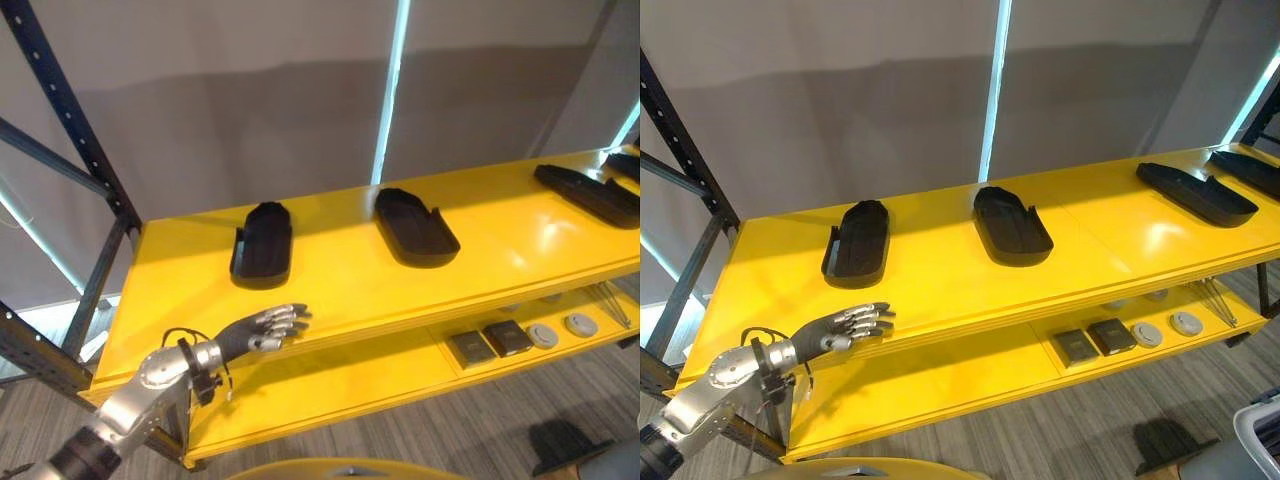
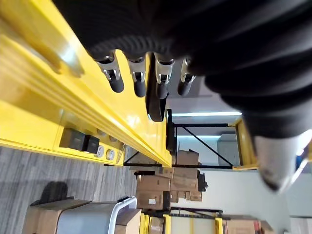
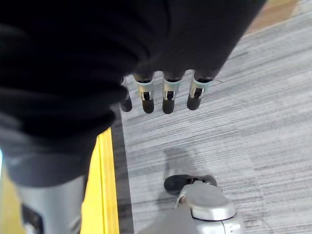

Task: Move parts from the plastic box to the shelf.

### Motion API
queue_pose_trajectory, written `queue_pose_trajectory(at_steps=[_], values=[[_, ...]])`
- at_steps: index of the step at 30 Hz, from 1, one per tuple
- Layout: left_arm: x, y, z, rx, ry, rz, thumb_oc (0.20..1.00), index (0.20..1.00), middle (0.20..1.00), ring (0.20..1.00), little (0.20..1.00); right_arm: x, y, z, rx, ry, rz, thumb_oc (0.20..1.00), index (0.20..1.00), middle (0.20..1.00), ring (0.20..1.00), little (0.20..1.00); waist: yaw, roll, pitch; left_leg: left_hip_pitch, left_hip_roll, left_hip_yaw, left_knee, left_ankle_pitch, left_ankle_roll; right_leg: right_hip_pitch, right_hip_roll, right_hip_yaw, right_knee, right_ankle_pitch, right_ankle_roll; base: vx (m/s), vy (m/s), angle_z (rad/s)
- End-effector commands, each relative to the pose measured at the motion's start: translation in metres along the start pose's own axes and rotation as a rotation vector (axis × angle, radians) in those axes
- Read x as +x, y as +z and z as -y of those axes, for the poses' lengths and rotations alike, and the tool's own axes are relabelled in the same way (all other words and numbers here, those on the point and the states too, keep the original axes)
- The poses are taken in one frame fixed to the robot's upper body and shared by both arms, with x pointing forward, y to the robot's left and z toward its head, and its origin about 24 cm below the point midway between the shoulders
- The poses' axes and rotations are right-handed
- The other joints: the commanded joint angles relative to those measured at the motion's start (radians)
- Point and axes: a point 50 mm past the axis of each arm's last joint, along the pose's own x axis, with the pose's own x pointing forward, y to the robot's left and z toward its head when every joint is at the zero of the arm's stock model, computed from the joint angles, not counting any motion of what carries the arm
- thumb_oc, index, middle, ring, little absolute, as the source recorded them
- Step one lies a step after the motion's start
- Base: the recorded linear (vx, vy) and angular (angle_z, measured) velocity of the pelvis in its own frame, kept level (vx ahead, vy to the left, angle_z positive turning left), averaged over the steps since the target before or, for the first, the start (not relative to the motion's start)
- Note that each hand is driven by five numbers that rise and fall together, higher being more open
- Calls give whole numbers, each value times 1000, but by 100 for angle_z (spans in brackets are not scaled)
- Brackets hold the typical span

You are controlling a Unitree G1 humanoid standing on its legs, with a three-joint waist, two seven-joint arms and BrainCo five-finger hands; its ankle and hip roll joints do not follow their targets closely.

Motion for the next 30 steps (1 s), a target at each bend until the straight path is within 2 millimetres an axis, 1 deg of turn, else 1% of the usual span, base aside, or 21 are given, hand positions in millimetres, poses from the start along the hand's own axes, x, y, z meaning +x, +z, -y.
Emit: queue_pose_trajectory(at_steps=[1, 3, 7, 8, 9, 10, 11, 12, 13, 14, 16, 17, 19, 20, 21, 24, 25, 26, 27, 28, 30], values=[[4, 21, -21, 53, 92, 121, 1000, 1000, 1000, 1000, 1000, 6, 27, 2, -35, 2, 60, 1000, 1000, 1000, 1000, 1000, -22, -6, 81, 87, 26, -27, 1, -134, 7, 54, -49, -9, 51, -154, 38, -8, -28, 6], [2, 18, -22, 50, 116, 116, 1000, 1000, 1000, 1000, 1000, 6, 28, 2, -40, 3, 63, 1000, 1000, 1000, 1000, 1000, -20, -6, 82, 86, 26, -28, 1, -133, 6, 54, -48, -10, 50, -154, 38, -1, -9, 3], [-20, -21, -26, 108, 212, -87, 1000, 1000, 1000, 1000, 1000, 7, 29, 7, -73, 8, 51, 1000, 1000, 1000, 1000, 1000, -4, -4, 90, 82, 30, -36, 4, -130, 5, 56, -44, -17, 50, -156, 36, -6, -19, 4], [-20, -21, -26, 108, 212, -87, 1000, 1000, 1000, 1000, 1000, 7, 29, 7, -73, 8, 51, 1000, 1000, 1000, 1000, 1000, -4, -4, 90, 82, 30, -36, 4, -130, 5, 56, -44, -17, 50, -156, 36, 0, 0, 0], [-36, -51, -25, 42, 265, -206, 1000, 1000, 1000, 1000, 1000, 6, 28, 8, -78, 10, 42, 1000, 1000, 1000, 1000, 1000, 1, -1, 93, 79, 31, -36, 4, -128, 5, 55, -43, -18, 51, -157, 34, 0, 0, 0], [-36, -51, -24, 41, 265, -206, 1000, 1000, 1000, 1000, 1000, 6, 28, 9, -79, 10, 42, 1000, 1000, 1000, 1000, 1000, 0, -1, 93, 78, 32, -36, 4, -128, 5, 54, -43, -18, 51, -157, 34, 0, 0, 0], [-54, -67, -18, 51, 272, -304, 1000, 1000, 1000, 1000, 1000, 6, 26, 12, -85, 4, 32, 1000, 1000, 1000, 1000, 1000, 5, 0, 95, 75, 33, -37, 5, -126, 4, 54, -42, -19, 50, -157, 33, 0, -1, 6], [-54, -68, -18, 50, 272, -304, 1000, 1000, 1000, 1000, 1000, 6, 26, 12, -85, 5, 32, 1000, 1000, 1000, 1000, 1000, 5, 0, 94, 75, 33, -37, 5, -126, 4, 53, -42, -19, 50, -157, 33, -6, -2, 4], [-66, -74, -17, 36, 336, -316, 1000, 1000, 1000, 1000, 1000, 6, 22, 12, -79, 7, 18, 1000, 1000, 1000, 1000, 1000, 13, -2, 95, 72, 33, -40, 5, -125, 4, 53, -41, -20, 49, -157, 32, -12, -8, 3], [-72, -80, -13, -2, 408, -304, 1000, 1000, 1000, 1000, 1000, 5, 17, 13, -68, -1, 1, 1000, 1000, 1000, 1000, 1000, 23, -6, 97, 69, 33, -45, 6, -123, 4, 52, -40, -24, 48, -155, 30, 0, 0, 0], [-75, -78, -13, -2, 452, -274, 1000, 1000, 1000, 1000, 1000, 4, 13, 12, -62, -2, -9, 1000, 1000, 1000, 1000, 1000, 25, -8, 96, 68, 33, -48, 6, -122, 4, 54, -39, -26, 46, -155, 30, 0, 0, 0], [-78, -60, -18, 29, 573, -155, 1000, 1000, 1000, 1000, 1000, 4, 9, 9, -24, -17, -8, 1000, 1000, 1000, 1000, 1000, 40, -17, 100, 63, 34, -57, 7, -118, 3, 56, -40, -33, 44, -155, 29, -16, -27, 8], [-80, -29, -23, 101, 649, 3, 1000, 1000, 1000, 1000, 1000, 3, 7, 7, -10, -26, -3, 1000, 1000, 1000, 1000, 1000, 47, -26, 100, 58, 34, -66, 6, -116, 2, 59, -40, -40, 41, -155, 28, -22, -35, 17], [-84, -18, -26, 132, 697, 55, 1000, 1000, 1000, 1000, 1000, 3, 9, 7, -15, -27, 9, 1000, 1000, 1000, 1000, 1000, 49, -30, 101, 57, 34, -68, 6, -117, 2, 59, -40, -43, 41, -156, 27, -19, -33, 20], [-88, -3, -29, 203, 747, 103, 1000, 1000, 1000, 1000, 1000, 3, 13, 7, -16, -30, 29, 1000, 1000, 1000, 1000, 1000, 52, -33, 102, 56, 34, -70, 6, -117, 1, 58, -40, -46, 41, -155, 27, -15, -33, 18], [-103, 25, -27, 455, 833, 134, 1000, 1000, 1000, 1000, 1000, 3, 20, 9, -1, -44, 72, 1000, 1000, 1000, 1000, 1000, 67, -39, 104, 54, 35, -76, 7, -119, -1, 60, -39, -51, 40, -158, 27, 0, -27, 9], [-103, 25, -27, 455, 833, 134, 1000, 1000, 1000, 1000, 1000, 3, 20, 9, -1, -44, 72, 1000, 1000, 1000, 1000, 1000, 67, -39, 104, 54, 35, -76, 7, -119, -1, 60, -39, -51, 40, -158, 27, 1, -26, 4], [-112, 27, -23, 554, 891, 110, 1000, 1000, 1000, 1000, 1000, 2, 17, 8, 1, -50, 69, 1000, 1000, 1000, 1000, 1000, 75, -43, 105, 54, 35, -79, 7, -120, -2, 63, -38, -54, 39, -160, 27, -1, -22, 4], [-115, 24, -23, 563, 922, 96, 1000, 1000, 1000, 1000, 1000, 2, 15, 7, 2, -50, 65, 1000, 1000, 1000, 1000, 1000, 77, -44, 107, 54, 35, -82, 8, -120, -2, 63, -38, -56, 39, -160, 27, -4, -34, 5], [-120, 18, -21, 575, 958, 70, 1000, 1000, 1000, 1000, 1000, 2, 12, 6, 5, -53, 58, 1000, 1000, 1000, 1000, 1000, 83, -45, 109, 53, 35, -84, 8, -120, -3, 64, -37, -58, 39, -161, 27, -5, -31, 4], [-125, -1, -20, 571, 1001, -16, 1000, 1000, 1000, 1000, 1000, 1, 6, 4, 12, -63, 39, 1000, 1000, 1000, 1000, 1000, 92, -46, 111, 51, 35, -91, 9, -118, -4, 67, -37, -66, 39, -162, 27, -9, -35, 7]])
